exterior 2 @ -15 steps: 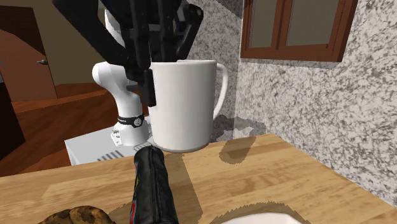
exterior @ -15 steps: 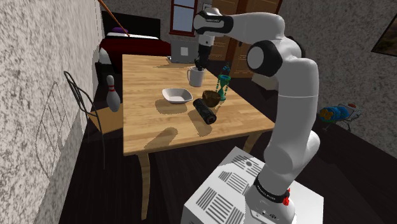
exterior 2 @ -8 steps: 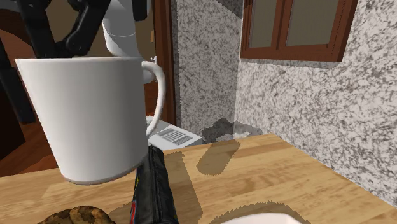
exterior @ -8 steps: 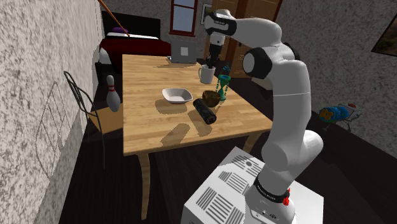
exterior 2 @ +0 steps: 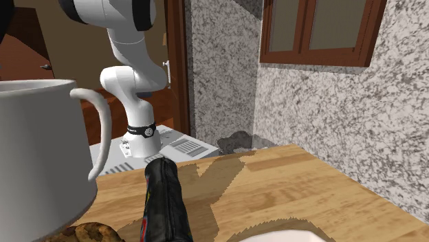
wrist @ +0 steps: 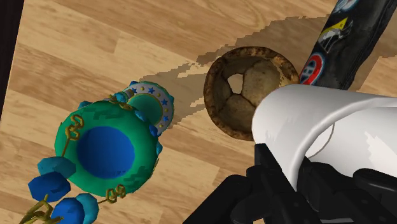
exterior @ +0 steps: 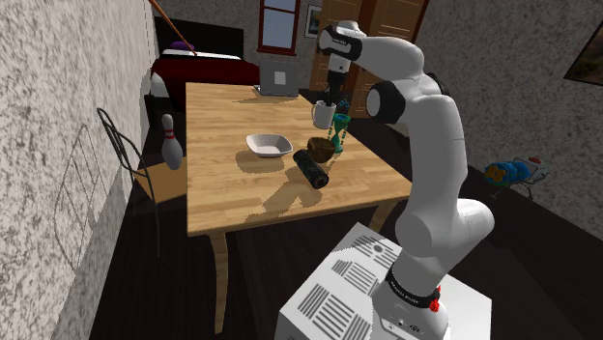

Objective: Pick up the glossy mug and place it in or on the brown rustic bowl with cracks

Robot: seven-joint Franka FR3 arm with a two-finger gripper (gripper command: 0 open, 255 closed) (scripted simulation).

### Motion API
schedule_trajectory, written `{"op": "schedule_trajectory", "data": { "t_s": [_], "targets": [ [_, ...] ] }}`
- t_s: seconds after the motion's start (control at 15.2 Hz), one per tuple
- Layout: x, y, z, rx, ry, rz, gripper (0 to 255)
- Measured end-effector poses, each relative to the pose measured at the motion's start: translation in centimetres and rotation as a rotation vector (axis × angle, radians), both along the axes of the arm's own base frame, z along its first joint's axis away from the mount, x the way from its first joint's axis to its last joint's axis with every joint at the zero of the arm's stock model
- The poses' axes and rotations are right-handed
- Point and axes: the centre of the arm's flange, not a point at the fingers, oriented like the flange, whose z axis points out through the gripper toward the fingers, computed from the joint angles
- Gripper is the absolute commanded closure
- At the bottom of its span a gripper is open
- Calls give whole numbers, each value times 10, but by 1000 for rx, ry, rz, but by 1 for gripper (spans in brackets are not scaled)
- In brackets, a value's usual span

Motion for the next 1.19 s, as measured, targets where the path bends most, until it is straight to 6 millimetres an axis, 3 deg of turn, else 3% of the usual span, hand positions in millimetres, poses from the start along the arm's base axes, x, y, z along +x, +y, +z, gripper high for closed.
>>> {"op": "schedule_trajectory", "data": {
  "t_s": [0.92,1.19],
  "targets": [
    [0,-1,-73,0,0,0,255],
    [0,-1,-76,0,0,0,255]
  ]
}}
